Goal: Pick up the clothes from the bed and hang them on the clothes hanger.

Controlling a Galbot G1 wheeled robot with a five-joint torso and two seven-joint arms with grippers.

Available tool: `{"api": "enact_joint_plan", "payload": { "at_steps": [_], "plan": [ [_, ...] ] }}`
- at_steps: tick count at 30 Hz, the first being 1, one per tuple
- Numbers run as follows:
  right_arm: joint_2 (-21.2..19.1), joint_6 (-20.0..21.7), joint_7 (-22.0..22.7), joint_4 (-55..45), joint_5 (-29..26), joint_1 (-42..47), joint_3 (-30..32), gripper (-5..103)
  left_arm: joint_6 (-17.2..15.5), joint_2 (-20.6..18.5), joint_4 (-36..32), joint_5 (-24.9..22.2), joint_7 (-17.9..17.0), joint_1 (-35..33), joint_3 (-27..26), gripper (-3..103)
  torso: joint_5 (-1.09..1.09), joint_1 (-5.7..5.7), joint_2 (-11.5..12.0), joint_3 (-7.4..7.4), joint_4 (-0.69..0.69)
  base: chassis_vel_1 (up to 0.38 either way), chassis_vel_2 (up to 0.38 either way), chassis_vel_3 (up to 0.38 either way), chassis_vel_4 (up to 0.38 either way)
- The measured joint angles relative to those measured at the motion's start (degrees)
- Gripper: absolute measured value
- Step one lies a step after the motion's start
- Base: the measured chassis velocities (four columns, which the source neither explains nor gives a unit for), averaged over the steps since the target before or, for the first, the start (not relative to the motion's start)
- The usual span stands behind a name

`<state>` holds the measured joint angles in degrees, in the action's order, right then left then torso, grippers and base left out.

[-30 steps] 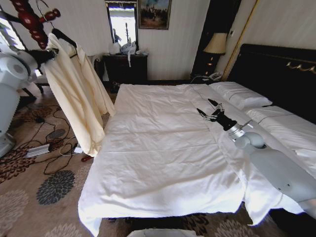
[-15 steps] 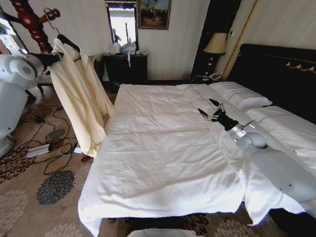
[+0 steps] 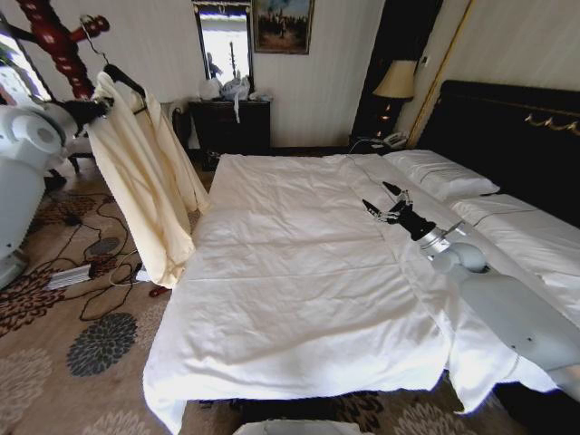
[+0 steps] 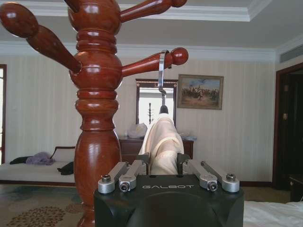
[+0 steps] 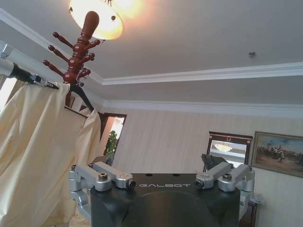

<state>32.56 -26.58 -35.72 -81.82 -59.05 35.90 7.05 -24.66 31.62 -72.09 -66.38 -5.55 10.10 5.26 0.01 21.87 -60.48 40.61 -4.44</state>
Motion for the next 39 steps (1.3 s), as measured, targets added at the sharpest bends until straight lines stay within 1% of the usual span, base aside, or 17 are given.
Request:
{"api": "enact_joint_plan", "payload": {
  "at_steps": [4, 5, 9, 11, 13, 17, 22, 23, 25, 27, 28, 29, 32, 33, 35, 38, 39],
  "plan": [
    [0.0, 0.0, 0.0, -0.1, 0.0, 0.0, -0.1, 100, 0.0, -0.6, -0.9, -0.2, -0.1, -0.8, -0.5, 45, -0.01, 0.0, 0.0, 0.0, -0.01, 0.0, 0.0, 0.0, 0.0],
    [0.0, 0.1, 0.0, -0.2, 0.0, 0.0, -0.1, 100, 0.0, -0.9, -1.8, -0.2, -0.3, -1.5, -1.3, 56, -0.01, 0.01, 0.0, 0.01, -0.02, 0.0, 0.0, 0.0, 0.0],
    [-0.1, 0.2, 0.1, -0.3, 0.0, 0.0, -0.1, 100, 0.2, -1.6, -3.7, -0.5, -0.8, -2.7, -2.9, 67, -0.01, 0.01, 0.0, 0.0, -0.03, 0.0, 0.0, 0.0, 0.0],
    [-0.1, 0.2, 0.1, -0.4, 0.0, 0.0, -0.1, 100, 0.7, -2.6, -6.2, -1.1, -1.1, -3.5, -4.2, 78, -0.01, 0.01, 0.0, 0.0, -0.02, 0.0, 0.0, 0.0, 0.0],
    [-0.1, 0.2, 0.2, -0.4, 0.0, 0.0, -0.1, 100, 0.9, -3.2, -7.5, -1.6, -1.2, -3.7, -4.6, 78, -0.01, 0.0, 0.0, 0.0, -0.01, 0.0, 0.0, 0.0, 0.0],
    [0.0, 0.5, 0.8, -0.4, 0.0, 0.0, 0.0, 100, 1.5, -5.2, -13.7, -5.1, -2.8, -3.8, -5.5, 98, -0.01, 0.0, 0.0, 0.0, -0.02, 0.0, 0.0, 0.0, 0.0],
    [0.3, 1.6, 3.7, -1.5, -0.7, 0.5, 1.0, 100, 1.0, -7.0, -21.4, -9.5, -7.3, -6.9, -9.3, 100, 0.02, 0.01, 0.0, 0.0, -0.04, 0.0, 0.0, 0.0, 0.0],
    [1.1, 2.7, 6.6, -2.5, -2.2, 1.8, 3.1, 100, 1.0, -9.3, -27.1, -11.0, -11.0, -10.8, -11.4, 100, -0.02, 0.01, 0.0, 0.01, -0.03, 0.0, 0.0, 0.0, 0.0],
    [1.9, 4.2, 10.7, -4.6, -3.7, 4.8, 7.7, 100, 2.5, -12.6, -33.8, -10.6, -14.5, -16.6, -14.1, 100, 0.0, 0.01, 0.0, 0.01, 0.03, 0.0, 0.0, 0.0, 0.0],
    [1.9, 4.6, 11.7, -5.3, -3.9, 5.8, 9.1, 100, 2.7, -13.1, -35.0, -10.5, -15.3, -18.0, -15.0, 100, 0.01, 0.01, 0.0, 0.01, 0.05, 0.0, 0.0, 0.0, 0.0],
    [2.0, 6.5, 16.4, -9.5, -4.8, 11.9, 17.0, 100, 3.2, -13.9, -39.8, -10.9, -18.7, -25.3, -20.3, 100, -0.01, 0.0, 0.0, 0.01, 0.08, 0.0, 0.0, 0.0, 0.0],
    [1.9, 7.3, 18.6, -11.8, -5.1, 15.5, 21.3, 100, 3.2, -13.4, -41.3, -11.1, -20.0, -27.8, -22.1, 100, -0.01, 0.0, 0.0, 0.0, 0.08, 0.0, 0.0, 0.0, 0.0],
    [3.0, 7.9, 25.0, -18.8, -5.2, 27.6, 34.1, 100, 3.4, -10.5, -46.1, -10.5, -23.6, -37.1, -27.6, 100, -0.08, -0.01, 0.0, -0.01, -0.14, 0.0, 0.0, 0.0, 0.0],
    [3.0, 7.9, 25.0, -18.8, -5.2, 27.6, 34.1, 100, 3.4, -10.5, -46.1, -10.5, -23.6, -37.1, -27.6, 100, -0.08, -0.01, 0.0, -0.01, -0.14, 0.0, 0.0, 0.0, 0.0],
    [6.7, 7.0, 28.0, -22.9, -2.4, 35.8, 40.6, 100, 4.5, -8.2, -50.0, -6.9, -24.3, -49.5, -35.6, 100, 0.08, 0.0, 0.0, -0.01, -0.15, -0.011, -0.009, -0.026, -0.017],
    [13.0, 6.3, 29.9, -27.2, 2.7, 43.5, 44.9, 100, 6.2, -3.7, -52.7, 0.6, -23.3, -66.0, -44.5, 100, -0.03, 0.01, 0.0, 0.0, 0.0, 0.0, 0.0, 0.0, 0.0],
    [13.0, 6.3, 29.9, -27.2, 2.7, 43.5, 44.9, 100, 6.2, -3.7, -52.7, 0.6, -23.3, -66.0, -44.5, 100, -0.03, 0.01, 0.0, 0.0, 0.0, 0.0, 0.0, 0.0, 0.0]
  ]
}}
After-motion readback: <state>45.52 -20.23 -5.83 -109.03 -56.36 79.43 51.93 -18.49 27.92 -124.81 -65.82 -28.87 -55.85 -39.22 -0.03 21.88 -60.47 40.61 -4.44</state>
